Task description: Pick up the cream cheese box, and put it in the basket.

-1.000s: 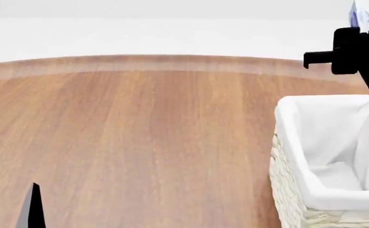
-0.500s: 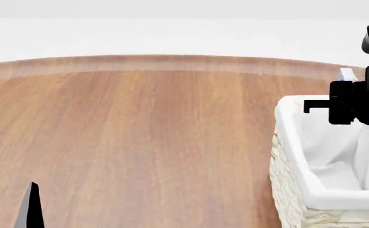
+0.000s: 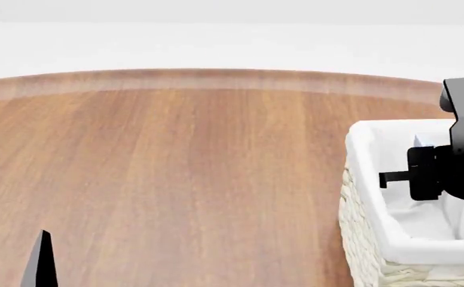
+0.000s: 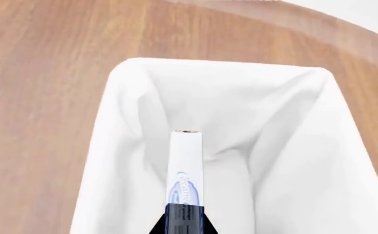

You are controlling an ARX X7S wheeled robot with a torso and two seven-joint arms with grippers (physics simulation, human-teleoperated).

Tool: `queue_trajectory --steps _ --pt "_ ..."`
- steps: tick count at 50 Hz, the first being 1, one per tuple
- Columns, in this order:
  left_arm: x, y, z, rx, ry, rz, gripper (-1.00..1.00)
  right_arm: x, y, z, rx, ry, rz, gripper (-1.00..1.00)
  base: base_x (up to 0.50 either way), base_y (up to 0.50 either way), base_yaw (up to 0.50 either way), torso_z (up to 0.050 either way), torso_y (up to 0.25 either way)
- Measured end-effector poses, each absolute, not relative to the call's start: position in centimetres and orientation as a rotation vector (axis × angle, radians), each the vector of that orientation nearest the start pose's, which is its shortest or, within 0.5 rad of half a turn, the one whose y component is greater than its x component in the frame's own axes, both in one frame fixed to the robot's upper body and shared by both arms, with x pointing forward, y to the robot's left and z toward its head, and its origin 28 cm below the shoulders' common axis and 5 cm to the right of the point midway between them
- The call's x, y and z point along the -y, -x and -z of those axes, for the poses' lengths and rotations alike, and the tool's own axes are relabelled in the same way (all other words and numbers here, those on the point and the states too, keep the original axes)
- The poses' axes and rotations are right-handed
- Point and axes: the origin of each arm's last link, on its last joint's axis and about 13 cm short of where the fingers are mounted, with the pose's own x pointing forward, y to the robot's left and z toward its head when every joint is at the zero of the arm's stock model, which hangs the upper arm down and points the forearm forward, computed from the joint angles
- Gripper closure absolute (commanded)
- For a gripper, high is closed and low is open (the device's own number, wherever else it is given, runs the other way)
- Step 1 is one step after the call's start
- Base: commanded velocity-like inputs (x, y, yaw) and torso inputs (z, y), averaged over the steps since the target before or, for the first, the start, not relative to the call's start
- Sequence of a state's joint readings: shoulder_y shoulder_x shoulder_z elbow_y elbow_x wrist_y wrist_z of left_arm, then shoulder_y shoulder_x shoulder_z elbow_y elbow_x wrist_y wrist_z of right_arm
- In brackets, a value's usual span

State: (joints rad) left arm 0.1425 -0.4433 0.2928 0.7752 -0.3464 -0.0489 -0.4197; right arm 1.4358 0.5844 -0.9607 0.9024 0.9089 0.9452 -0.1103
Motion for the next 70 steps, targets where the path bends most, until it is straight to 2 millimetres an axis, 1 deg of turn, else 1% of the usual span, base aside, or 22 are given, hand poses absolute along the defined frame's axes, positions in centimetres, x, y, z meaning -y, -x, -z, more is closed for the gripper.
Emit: queue_trajectory --steps 18,19,38,48,61,70 --pt "-19.9 -14.7 -13.2 0.392 0.127 0.135 -1.0 25.7 -35.9 -20.3 -0.764 0.101 -0.028 1.0 0.0 0.0 0.0 0.0 0.001" --pt "-19.9 -14.7 -13.2 0.392 0.127 0.135 -1.0 25.7 -35.9 -20.2 -0.764 0.099 -0.027 -1.0 0.0 0.0 0.0 0.0 0.0" --pt "-19.8 -14.7 -13.0 0.391 0.125 0.138 -1.0 26.3 -35.8 -20.0 -0.741 0.111 0.003 -1.0 0.0 0.0 0.0 0.0 0.0" --pt "-19.8 -14.7 -13.0 0.391 0.126 0.139 -1.0 26.4 -35.8 -20.6 -0.711 0.119 0.008 -1.0 0.0 0.0 0.0 0.0 0.0" --pt "-19.8 -14.7 -13.0 0.391 0.126 0.139 -1.0 25.3 -37.0 -23.4 -0.491 0.108 0.039 -1.0 0.0 0.0 0.0 0.0 0.0" --pt "-19.9 -14.7 -13.0 0.392 0.125 0.137 -1.0 24.3 -36.9 -24.6 -0.311 0.101 0.07 -1.0 0.0 0.0 0.0 0.0 0.0"
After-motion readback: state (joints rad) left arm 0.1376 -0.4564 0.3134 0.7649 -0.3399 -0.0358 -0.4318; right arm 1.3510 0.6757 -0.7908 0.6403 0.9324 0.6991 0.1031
